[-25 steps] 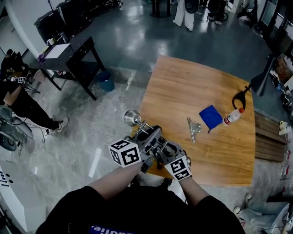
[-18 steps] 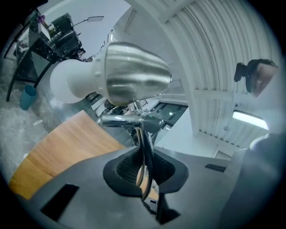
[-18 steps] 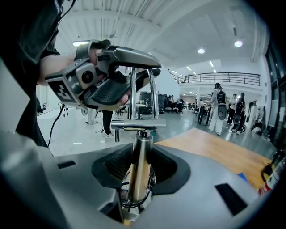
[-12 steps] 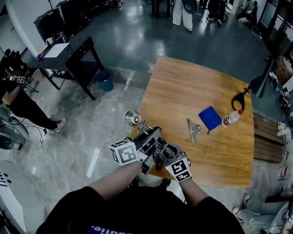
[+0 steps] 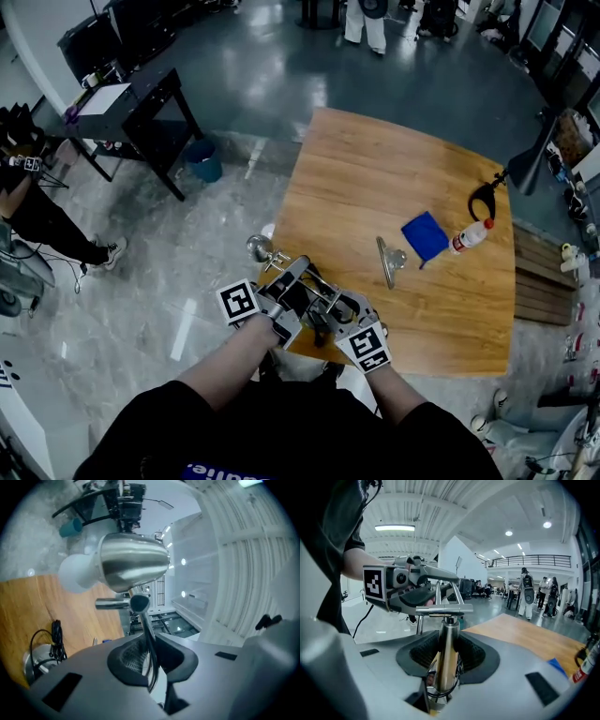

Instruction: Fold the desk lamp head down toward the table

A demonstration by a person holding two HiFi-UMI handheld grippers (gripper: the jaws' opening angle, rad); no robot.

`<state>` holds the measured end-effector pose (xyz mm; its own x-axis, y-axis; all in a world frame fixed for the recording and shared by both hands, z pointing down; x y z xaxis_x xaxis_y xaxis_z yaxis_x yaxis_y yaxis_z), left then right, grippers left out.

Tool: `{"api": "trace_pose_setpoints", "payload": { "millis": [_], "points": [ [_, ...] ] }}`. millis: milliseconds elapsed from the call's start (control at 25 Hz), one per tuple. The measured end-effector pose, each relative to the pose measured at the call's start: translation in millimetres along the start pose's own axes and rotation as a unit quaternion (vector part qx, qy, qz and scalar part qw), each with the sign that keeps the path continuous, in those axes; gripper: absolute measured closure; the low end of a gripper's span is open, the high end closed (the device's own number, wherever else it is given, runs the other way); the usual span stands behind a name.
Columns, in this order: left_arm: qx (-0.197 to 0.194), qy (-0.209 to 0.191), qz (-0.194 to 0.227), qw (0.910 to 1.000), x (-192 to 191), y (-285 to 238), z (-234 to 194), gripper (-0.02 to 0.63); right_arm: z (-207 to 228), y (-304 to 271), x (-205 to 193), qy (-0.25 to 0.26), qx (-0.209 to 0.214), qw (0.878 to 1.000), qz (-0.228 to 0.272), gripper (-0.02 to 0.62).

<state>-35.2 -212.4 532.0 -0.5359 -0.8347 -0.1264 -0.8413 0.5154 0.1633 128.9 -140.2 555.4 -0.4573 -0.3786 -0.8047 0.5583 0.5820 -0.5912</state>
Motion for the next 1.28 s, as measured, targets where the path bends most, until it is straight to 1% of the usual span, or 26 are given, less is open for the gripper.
{"api": "trace_pose_setpoints", "payload": {
  "millis": [120,240,360,600,800,960,1160,1280],
  "points": [
    [-0.016,0.060,0.012,0.9980,0.7,3.3,-20.7,0.566,0.1,-0.7,0.1,0.001,0.000,1.000,-0.004,0.480],
    [-0.043,0.095,0.017,0.9944,-0.1,3.7,-33.4,0.566,1.2,-1.9,0.1,0.000,0.002,1.000,-0.008,0.479],
    [-0.073,0.125,0.022,0.9891,-3.5,3.2,-44.1,0.566,2.4,-0.9,-0.1,-0.001,0.004,1.000,-0.016,0.479],
    [-0.091,0.172,0.024,0.9806,-8.2,6.5,-65.4,0.555,0.5,-0.8,5.5,0.004,0.003,1.000,-0.031,0.479],
    [-0.121,0.192,0.038,0.9732,-13.7,5.6,-78.9,0.552,0.1,-1.8,8.2,0.013,0.001,0.999,-0.042,0.479],
    [-0.134,0.205,0.033,0.9689,-16.2,7.1,-88.9,0.546,-3.1,-3.3,9.3,0.015,-0.005,0.999,-0.049,0.479],
    [-0.141,0.208,0.020,0.9677,-18.1,6.8,-98.6,0.535,-4.8,-5.6,9.1,0.013,-0.020,0.998,-0.059,0.479],
    [-0.131,0.201,0.000,0.9708,-11.2,8.4,-98.3,0.526,-6.8,-9.5,11.7,0.006,-0.031,0.997,-0.067,0.479]
  ]
}}
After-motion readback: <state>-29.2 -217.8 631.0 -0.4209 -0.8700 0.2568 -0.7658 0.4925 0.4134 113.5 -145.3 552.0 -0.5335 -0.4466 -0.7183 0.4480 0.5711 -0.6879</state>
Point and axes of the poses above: the fingertips, and each gripper's own axes: y backward along the fingers, z to its right, x out of its top, the point moved 9 cm from there along y, backward along the fingers, and after that the axes turned 11 degrees about -z, right-handed, at the moved point
